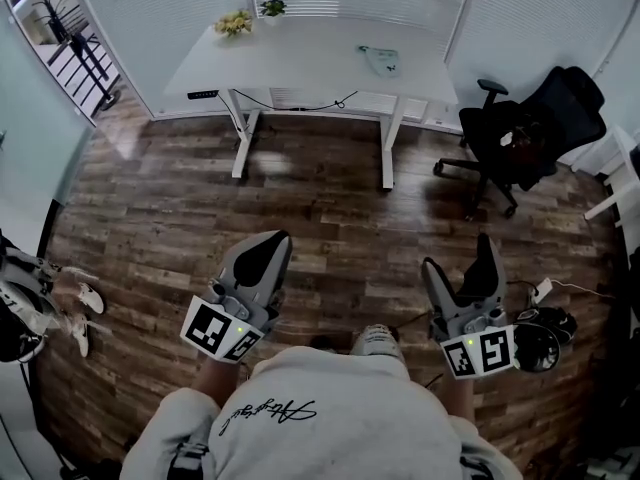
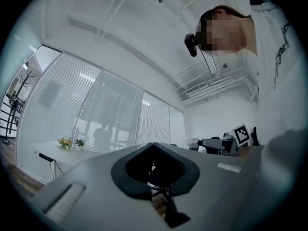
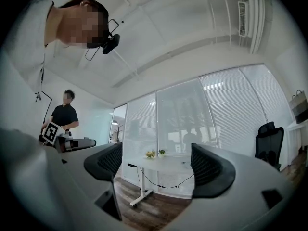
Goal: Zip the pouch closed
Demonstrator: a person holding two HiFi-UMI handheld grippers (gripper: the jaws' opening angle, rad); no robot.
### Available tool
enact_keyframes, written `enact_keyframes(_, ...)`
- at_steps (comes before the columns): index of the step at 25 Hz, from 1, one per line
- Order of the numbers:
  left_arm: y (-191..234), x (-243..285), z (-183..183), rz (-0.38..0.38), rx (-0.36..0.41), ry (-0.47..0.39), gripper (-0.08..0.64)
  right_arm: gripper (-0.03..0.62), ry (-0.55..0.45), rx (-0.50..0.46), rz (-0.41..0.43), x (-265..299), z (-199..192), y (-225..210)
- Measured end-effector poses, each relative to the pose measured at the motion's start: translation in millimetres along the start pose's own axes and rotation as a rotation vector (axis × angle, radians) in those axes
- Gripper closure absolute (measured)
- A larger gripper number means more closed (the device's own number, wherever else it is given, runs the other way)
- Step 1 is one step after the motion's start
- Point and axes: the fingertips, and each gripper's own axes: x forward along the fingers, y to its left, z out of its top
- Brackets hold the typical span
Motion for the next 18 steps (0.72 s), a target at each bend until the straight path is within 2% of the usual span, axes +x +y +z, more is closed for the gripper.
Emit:
enact_keyframes(2,6.4,0.3,-0.5,0.01,-0.014,-0.002,0.536,0.164,0.006,-0.002,-0.007,1.4,-0.7,0.5)
enact_keyframes(4,13.7,3.4,-3.2,0.018,-0.022,0.009,0.365,0.166,0.01,-0.007,-0.011,5.3,-1.4,0.3)
enact_keyframes(5,17.8,5.8,-4.7,0.022,-0.022,0.016,0.327,0.166,0.011,-0.009,-0.013,8.2,-1.9,-0.2)
enact_keyframes(9,30.8,16.0,-9.7,0.045,-0.01,0.022,0.289,0.166,0.01,-0.007,-0.014,21.0,-8.2,-7.2)
enact_keyframes(18,69.0,67.1,-22.3,0.104,0.018,0.005,0.285,0.167,-0.003,-0.008,0.017,78.9,-22.9,-53.6)
